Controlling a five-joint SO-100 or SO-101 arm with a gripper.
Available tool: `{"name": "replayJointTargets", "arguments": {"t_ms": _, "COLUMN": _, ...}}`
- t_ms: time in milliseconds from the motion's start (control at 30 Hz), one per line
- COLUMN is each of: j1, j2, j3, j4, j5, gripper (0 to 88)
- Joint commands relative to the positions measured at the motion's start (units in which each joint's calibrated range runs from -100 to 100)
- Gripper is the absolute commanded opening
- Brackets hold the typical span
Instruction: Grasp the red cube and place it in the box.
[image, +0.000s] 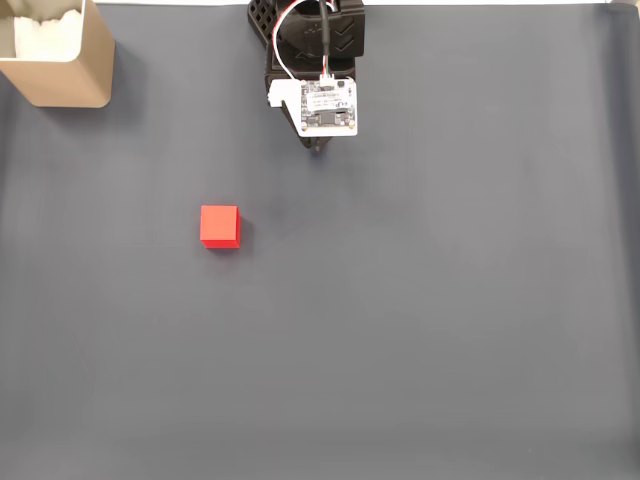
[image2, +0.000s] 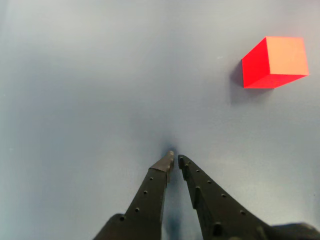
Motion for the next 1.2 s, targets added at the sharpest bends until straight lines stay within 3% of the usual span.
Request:
{"name": "replayJointTargets", "arguments": {"t_ms": 0, "j1": 0.5, "j2": 0.1, "j3": 0.8, "j4": 1.0, "j5": 0.2, "gripper": 0.2}}
{"name": "replayJointTargets", "arguments": {"t_ms": 833, "j1": 0.3, "j2": 0.1, "j3": 0.8, "j4": 1.0, "j5": -0.1, "gripper": 0.0}}
{"name": "replayJointTargets", "arguments": {"t_ms": 1167, "j1": 1.2, "j2": 0.1, "j3": 0.8, "j4": -5.3, "j5": -0.3, "gripper": 0.0}}
